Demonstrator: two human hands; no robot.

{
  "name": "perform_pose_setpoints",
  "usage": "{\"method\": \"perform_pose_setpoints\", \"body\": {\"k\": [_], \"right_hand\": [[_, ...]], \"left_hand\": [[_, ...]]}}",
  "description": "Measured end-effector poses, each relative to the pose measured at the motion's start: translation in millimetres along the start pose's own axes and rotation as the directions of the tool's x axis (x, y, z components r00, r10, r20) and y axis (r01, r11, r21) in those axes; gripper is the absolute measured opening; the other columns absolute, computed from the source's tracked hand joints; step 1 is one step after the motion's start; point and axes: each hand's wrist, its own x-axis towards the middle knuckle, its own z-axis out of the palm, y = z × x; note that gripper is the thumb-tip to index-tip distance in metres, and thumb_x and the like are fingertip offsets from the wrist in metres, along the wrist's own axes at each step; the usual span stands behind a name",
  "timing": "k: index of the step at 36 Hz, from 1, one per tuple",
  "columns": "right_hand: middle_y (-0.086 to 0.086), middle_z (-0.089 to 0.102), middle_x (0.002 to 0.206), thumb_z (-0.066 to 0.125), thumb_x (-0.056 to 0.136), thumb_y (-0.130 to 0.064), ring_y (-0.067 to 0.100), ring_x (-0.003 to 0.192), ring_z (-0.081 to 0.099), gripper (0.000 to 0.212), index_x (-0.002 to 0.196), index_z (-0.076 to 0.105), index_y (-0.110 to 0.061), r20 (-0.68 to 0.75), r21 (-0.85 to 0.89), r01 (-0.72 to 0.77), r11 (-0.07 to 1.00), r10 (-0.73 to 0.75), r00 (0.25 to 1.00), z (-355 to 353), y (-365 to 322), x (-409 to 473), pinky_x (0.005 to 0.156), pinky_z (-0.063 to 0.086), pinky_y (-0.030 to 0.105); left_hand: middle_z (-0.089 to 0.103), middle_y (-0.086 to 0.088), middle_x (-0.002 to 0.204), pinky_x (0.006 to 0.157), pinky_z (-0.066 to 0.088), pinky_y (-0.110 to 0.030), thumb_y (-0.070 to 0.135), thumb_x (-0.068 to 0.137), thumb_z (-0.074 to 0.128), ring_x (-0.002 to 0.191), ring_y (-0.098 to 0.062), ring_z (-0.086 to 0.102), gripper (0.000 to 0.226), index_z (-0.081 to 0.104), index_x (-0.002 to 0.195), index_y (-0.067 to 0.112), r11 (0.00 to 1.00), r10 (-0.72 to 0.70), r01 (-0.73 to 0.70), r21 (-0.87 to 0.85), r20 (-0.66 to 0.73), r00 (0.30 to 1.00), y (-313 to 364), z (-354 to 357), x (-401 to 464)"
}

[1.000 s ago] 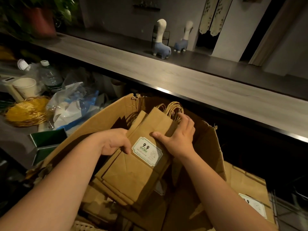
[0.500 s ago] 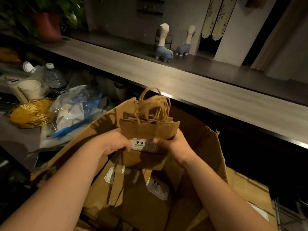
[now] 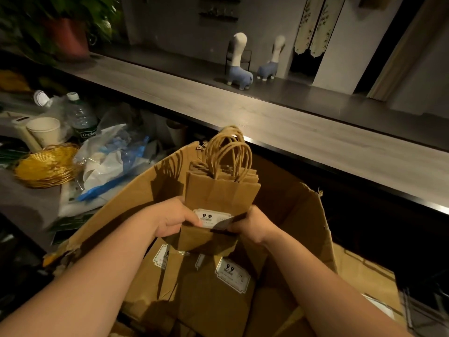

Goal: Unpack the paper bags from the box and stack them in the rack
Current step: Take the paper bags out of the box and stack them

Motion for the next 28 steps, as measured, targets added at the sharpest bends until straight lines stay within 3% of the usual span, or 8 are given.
{"method": "perform_pose_setpoints", "body": {"k": [4,7,9,11,15,18,22,28], "right_hand": [[-0.002,0.073,0.101,0.070,0.083,0.004,0.008,0.093,0.070,0.032,0.109,0.064,-0.015,-0.067,0.284,-0.003,0.959,0.023,0.998,4.2,0.1,6.1,0.073,0.057,0.020],[0.003,0.069,0.112,0.072,0.080,-0.002,0.019,0.106,0.065,0.045,0.120,0.058,-0.018,-0.088,0.209,-0.109,0.972,0.130,0.988,8.6,9.3,16.8,0.092,0.056,0.036],[0.003,0.067,0.115,0.074,0.073,-0.007,0.023,0.111,0.063,0.055,0.124,0.057,-0.020,-0.091,0.186,-0.171,0.968,0.190,0.978,9.8,17.6,23.4,0.095,0.054,0.041],[0.003,0.069,0.114,0.072,0.072,-0.004,0.024,0.111,0.063,0.052,0.120,0.060,-0.020,-0.101,0.214,-0.180,0.960,0.205,0.974,11.1,21.6,26.6,0.096,0.054,0.041],[0.006,0.068,0.114,0.066,0.079,0.003,0.026,0.112,0.062,0.040,0.112,0.060,-0.020,-0.129,0.276,-0.142,0.951,0.183,0.975,11.3,10.2,16.8,0.097,0.053,0.044],[0.008,0.066,0.113,0.063,0.084,0.007,0.026,0.109,0.062,0.037,0.109,0.054,-0.018,-0.150,0.349,-0.082,0.934,0.142,0.978,6.2,1.6,11.9,0.095,0.053,0.041],[0.009,0.069,0.107,0.063,0.080,0.011,0.026,0.100,0.067,0.041,0.113,0.057,-0.013,-0.176,0.439,0.019,0.899,0.066,0.982,-4.7,-18.1,7.1,0.083,0.059,0.040],[0.015,0.070,0.107,0.061,0.079,0.014,0.032,0.096,0.070,0.042,0.111,0.057,-0.013,-0.190,0.522,0.120,0.845,-0.022,0.981,-26.3,-52.1,-15.7,0.083,0.058,0.050]], "left_hand": [[0.069,-0.023,0.111,0.087,0.054,-0.042,-0.022,0.077,0.059,0.105,-0.035,0.066,0.048,0.057,0.119,0.002,0.987,0.122,-0.128,-0.092,-0.071,0.990,6.0,4.5,2.6],[0.068,-0.020,0.110,0.088,0.053,-0.040,-0.022,0.074,0.060,0.106,-0.032,0.064,0.053,0.056,0.121,0.004,0.990,0.114,-0.123,-0.066,-0.134,0.984,-3.8,16.1,7.1],[0.068,-0.017,0.109,0.087,0.052,-0.037,-0.021,0.073,0.062,0.106,-0.030,0.063,0.053,0.056,0.120,0.005,0.993,0.114,-0.118,-0.013,-0.175,0.978,-10.6,22.4,10.9],[0.069,-0.016,0.106,0.091,0.051,-0.039,-0.020,0.075,0.062,0.104,-0.029,0.063,0.048,0.057,0.116,0.005,0.992,0.126,-0.128,0.002,-0.211,0.969,-12.6,26.0,12.5],[0.069,-0.011,0.101,0.096,0.050,-0.046,-0.004,0.076,0.071,0.099,-0.028,0.064,0.039,0.058,0.110,0.012,0.988,0.147,-0.130,0.085,-0.243,0.959,-8.9,28.9,9.7],[0.067,-0.004,0.103,0.092,0.050,-0.042,0.013,0.075,0.077,0.099,-0.024,0.061,0.042,0.056,0.111,0.019,0.964,0.217,-0.162,0.211,-0.273,0.937,0.9,30.5,2.8],[0.066,-0.003,0.096,0.072,0.048,-0.029,0.006,0.079,0.071,0.094,-0.021,0.061,0.027,0.056,0.097,0.021,0.926,0.353,-0.292,0.240,-0.270,0.896,23.6,38.6,-12.1],[0.070,-0.014,0.103,0.088,0.054,-0.047,0.001,0.074,0.065,0.098,-0.030,0.066,0.039,0.058,0.111,0.009,0.877,0.479,-0.454,0.155,-0.233,0.846,55.9,50.3,-45.8]]}}
